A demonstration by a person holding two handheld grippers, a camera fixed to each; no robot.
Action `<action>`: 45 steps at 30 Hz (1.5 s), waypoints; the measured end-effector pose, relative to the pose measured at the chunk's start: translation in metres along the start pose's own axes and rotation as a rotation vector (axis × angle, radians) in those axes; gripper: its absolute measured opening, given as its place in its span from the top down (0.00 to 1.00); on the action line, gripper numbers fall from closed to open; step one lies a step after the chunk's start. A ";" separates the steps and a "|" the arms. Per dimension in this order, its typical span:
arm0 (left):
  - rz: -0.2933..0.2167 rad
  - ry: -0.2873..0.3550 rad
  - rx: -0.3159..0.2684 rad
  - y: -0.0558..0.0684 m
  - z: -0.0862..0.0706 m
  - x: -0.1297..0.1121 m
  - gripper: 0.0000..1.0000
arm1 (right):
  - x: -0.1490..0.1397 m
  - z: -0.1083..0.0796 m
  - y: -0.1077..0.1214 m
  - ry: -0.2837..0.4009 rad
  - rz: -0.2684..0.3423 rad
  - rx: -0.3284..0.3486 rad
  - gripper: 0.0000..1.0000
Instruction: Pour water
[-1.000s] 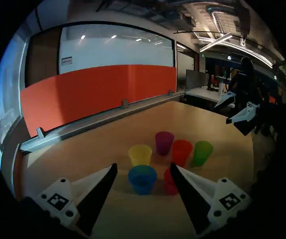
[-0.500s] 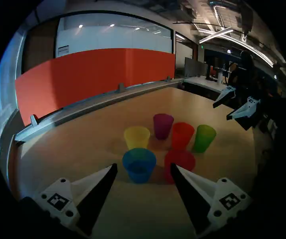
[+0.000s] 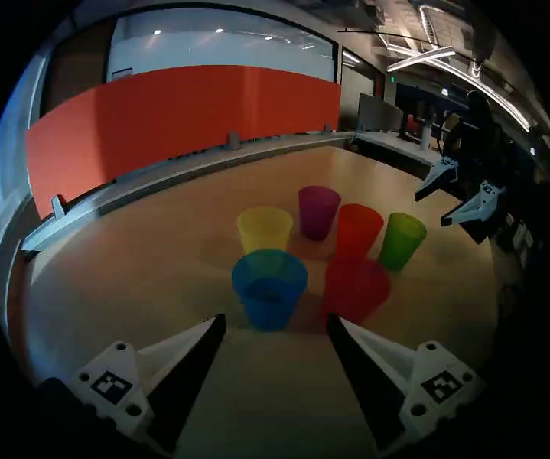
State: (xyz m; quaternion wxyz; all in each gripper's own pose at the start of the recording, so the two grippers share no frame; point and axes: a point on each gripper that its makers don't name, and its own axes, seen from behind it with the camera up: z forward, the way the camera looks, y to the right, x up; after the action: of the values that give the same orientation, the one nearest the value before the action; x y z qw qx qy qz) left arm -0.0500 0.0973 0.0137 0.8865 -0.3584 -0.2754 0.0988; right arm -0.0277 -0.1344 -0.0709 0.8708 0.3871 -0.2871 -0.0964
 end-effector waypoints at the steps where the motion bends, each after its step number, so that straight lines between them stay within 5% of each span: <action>1: 0.000 -0.003 -0.002 0.000 0.002 -0.001 0.01 | -0.001 0.001 0.000 -0.002 0.002 0.000 0.01; 17: 0.004 -0.054 -0.015 -0.005 0.031 -0.015 0.01 | -0.022 0.018 -0.002 -0.046 0.008 0.007 0.01; 45: 0.054 -0.064 -0.039 -0.003 0.081 0.007 0.01 | -0.034 0.027 0.002 -0.061 0.028 0.010 0.01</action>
State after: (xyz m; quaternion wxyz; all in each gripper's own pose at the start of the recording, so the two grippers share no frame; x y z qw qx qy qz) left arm -0.0894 0.1450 0.0665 0.8672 -0.3796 -0.2956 0.1287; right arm -0.0713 -0.1360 -0.0696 0.8611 0.3841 -0.3195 -0.0946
